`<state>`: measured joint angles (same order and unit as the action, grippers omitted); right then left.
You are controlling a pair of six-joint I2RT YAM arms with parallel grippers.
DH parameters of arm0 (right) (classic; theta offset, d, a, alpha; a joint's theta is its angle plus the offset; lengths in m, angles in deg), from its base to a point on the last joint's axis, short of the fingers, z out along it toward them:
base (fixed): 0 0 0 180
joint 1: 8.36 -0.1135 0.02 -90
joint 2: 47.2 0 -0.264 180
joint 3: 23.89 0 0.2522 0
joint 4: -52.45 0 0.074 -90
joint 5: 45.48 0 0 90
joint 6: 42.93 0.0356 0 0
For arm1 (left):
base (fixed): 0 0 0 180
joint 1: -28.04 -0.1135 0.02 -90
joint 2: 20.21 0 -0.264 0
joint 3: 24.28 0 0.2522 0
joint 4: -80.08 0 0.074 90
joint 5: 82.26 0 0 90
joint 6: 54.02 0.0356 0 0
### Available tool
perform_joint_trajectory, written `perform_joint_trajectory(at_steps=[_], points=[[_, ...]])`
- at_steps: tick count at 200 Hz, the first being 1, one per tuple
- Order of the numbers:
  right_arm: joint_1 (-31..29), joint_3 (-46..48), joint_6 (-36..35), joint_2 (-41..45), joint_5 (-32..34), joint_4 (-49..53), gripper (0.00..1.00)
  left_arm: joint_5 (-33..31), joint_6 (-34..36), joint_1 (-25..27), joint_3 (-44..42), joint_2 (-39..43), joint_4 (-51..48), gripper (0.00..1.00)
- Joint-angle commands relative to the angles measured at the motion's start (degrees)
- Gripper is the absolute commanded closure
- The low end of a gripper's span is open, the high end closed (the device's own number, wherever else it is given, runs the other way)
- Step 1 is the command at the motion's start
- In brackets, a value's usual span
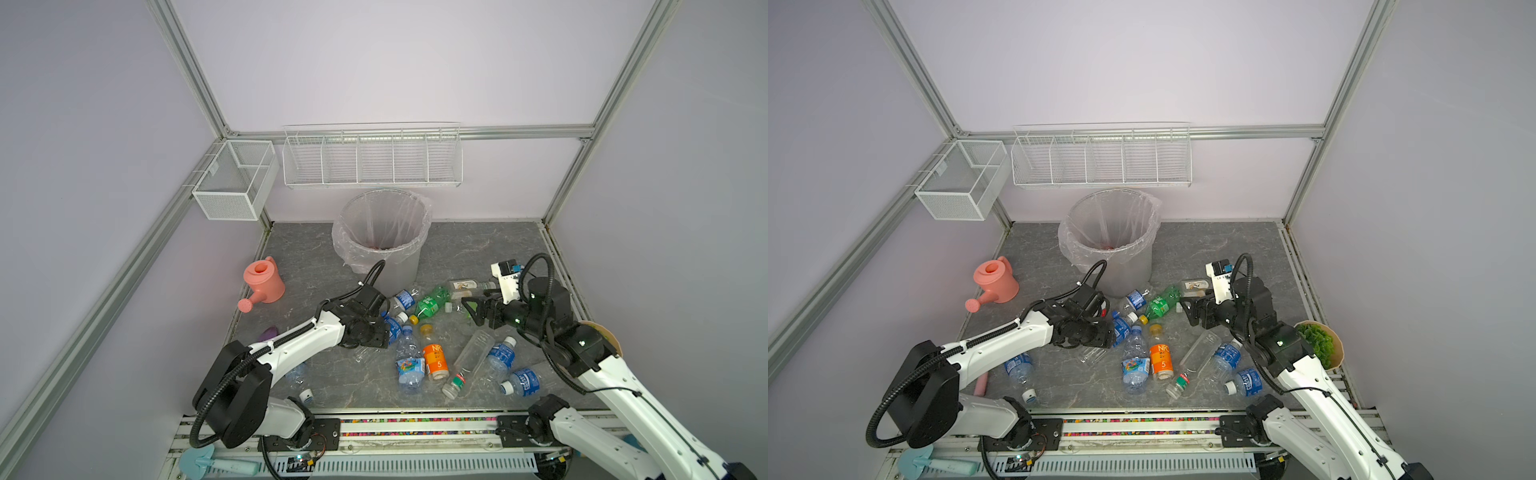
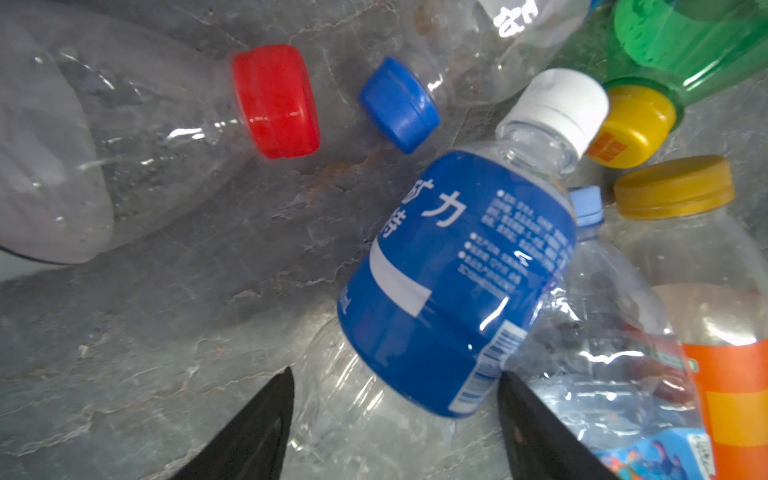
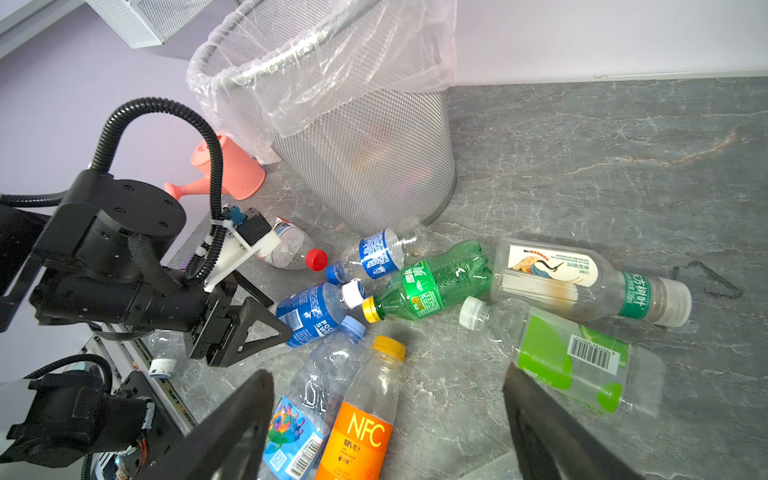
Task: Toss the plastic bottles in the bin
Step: 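Lower the left gripper onto the blue-labelled water bottle while the right gripper hovers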
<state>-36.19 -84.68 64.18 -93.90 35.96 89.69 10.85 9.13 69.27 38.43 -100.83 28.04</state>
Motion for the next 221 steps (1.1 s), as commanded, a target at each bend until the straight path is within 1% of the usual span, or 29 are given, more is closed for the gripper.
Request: perform_joint_trajectory(at_steps=[1, 102, 137, 178, 221], points=[[0.40, 0.97, -1.08, 1.00, 0.54, 0.85, 0.11, -1.67, 0.58, 0.58, 0.11, -1.02, -1.26, 0.26], [0.55, 2.82, -0.18, 3.34, 1.65, 1.29, 0.11, -5.24, -0.17, 4.13, 0.95, -4.86, -2.45, 0.29], [0.59, 2.77, -0.05, 3.63, 1.63, 1.52, 0.11, -7.78, -1.70, 7.02, 1.06, -6.17, -2.69, 0.31], [0.71, 2.73, 0.30, 3.87, 1.88, 1.65, 0.11, -9.03, -2.59, 9.57, 0.62, -8.45, -2.77, 0.35], [0.72, 2.81, 0.86, 3.91, 1.86, 1.64, 0.11, -9.75, -2.95, 10.59, -0.25, -8.95, -2.85, 0.35]])
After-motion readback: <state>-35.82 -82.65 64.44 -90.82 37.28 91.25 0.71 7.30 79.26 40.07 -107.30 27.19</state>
